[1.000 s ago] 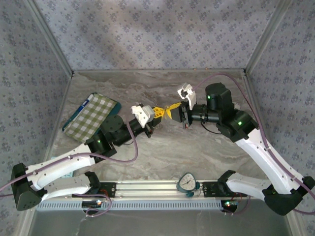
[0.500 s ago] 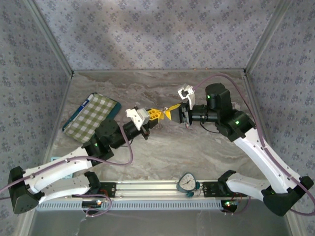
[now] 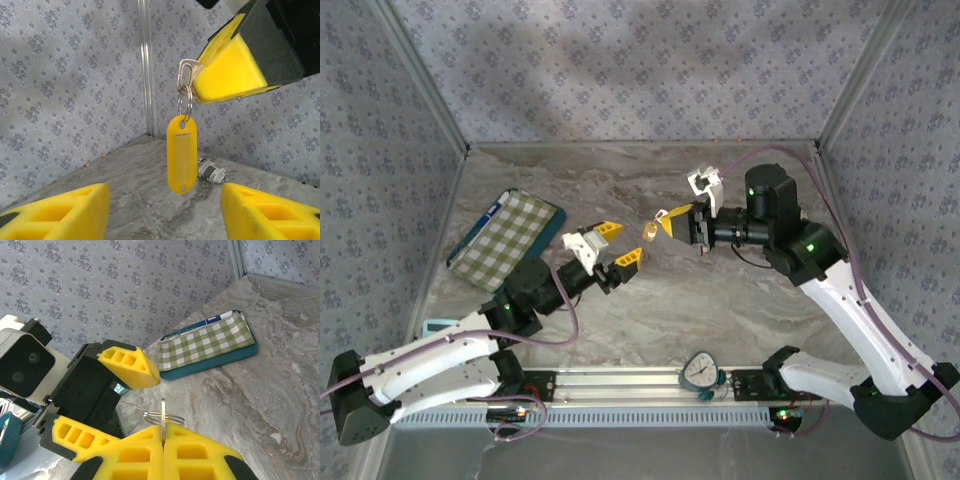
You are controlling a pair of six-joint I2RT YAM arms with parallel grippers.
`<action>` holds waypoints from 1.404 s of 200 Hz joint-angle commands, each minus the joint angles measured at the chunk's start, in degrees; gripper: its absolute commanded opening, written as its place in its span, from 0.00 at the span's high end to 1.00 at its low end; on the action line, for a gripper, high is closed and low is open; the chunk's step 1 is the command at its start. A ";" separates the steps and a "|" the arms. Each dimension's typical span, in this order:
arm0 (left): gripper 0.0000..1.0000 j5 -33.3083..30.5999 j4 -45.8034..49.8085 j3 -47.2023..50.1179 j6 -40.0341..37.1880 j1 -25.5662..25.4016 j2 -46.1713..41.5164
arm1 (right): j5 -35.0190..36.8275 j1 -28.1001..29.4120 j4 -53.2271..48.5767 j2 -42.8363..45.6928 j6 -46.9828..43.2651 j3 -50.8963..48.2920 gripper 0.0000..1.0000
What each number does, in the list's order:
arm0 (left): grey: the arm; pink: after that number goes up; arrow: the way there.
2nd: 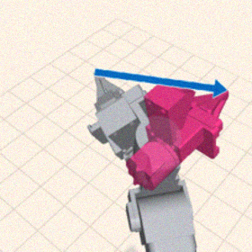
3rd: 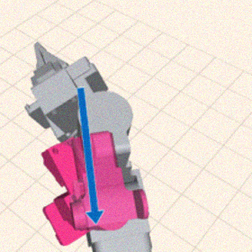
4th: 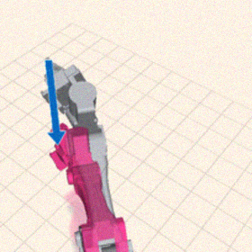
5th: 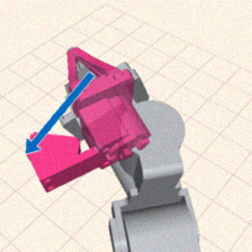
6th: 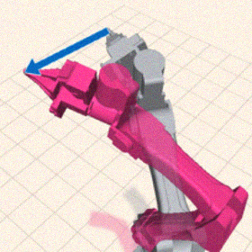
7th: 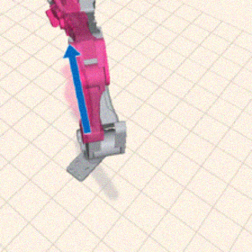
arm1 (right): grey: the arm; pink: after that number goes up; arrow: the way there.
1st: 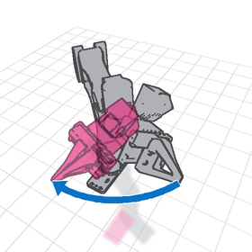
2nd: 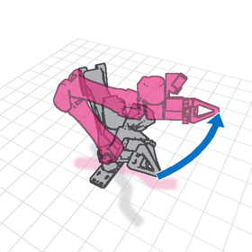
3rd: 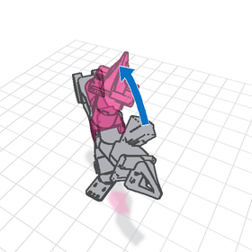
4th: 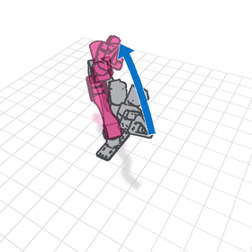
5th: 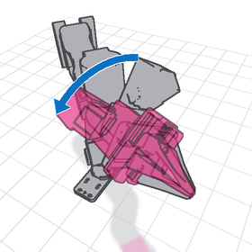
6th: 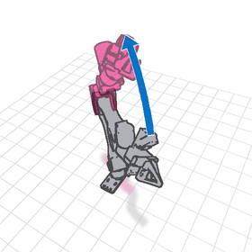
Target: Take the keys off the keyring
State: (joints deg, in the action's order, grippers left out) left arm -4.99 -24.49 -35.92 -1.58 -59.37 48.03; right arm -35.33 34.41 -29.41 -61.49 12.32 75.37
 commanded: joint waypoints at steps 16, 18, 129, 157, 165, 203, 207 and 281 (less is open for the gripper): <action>0.32 0.21 -5.97 -1.84 -2.22 -0.22 2.85 | 0.31 0.81 -1.70 0.54 -1.58 2.68 1.00; 0.32 0.28 -6.17 -1.91 -2.31 -0.22 3.01 | 0.29 0.82 -1.70 0.52 -1.59 2.72 1.00; 0.49 4.20 -3.41 -10.66 -4.13 -0.22 7.84 | 1.05 2.10 -2.52 0.59 -3.22 2.60 1.00; 0.59 4.55 -2.59 -11.72 -4.26 -0.22 8.82 | 1.31 2.46 -2.52 0.74 -3.44 2.67 1.00; 0.61 4.49 -2.16 -11.97 -4.35 -0.22 9.00 | 1.48 2.43 -2.50 0.84 -3.43 2.59 1.00; 0.69 4.03 -1.11 -11.89 -4.04 -0.22 9.35 | 1.93 2.56 -2.59 1.16 -3.53 2.26 1.00; 0.72 4.03 -1.09 -11.89 -4.04 -0.22 9.36 | 1.93 2.52 -2.50 1.20 -3.59 2.32 1.00; 1.00 3.85 -1.14 -11.34 -3.69 -0.22 8.73 | 2.72 2.02 -2.32 1.91 -2.26 0.83 1.00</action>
State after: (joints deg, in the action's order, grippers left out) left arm -0.69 -24.67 -46.13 -5.48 -59.42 57.45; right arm -32.77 36.53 -31.57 -60.97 9.63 76.29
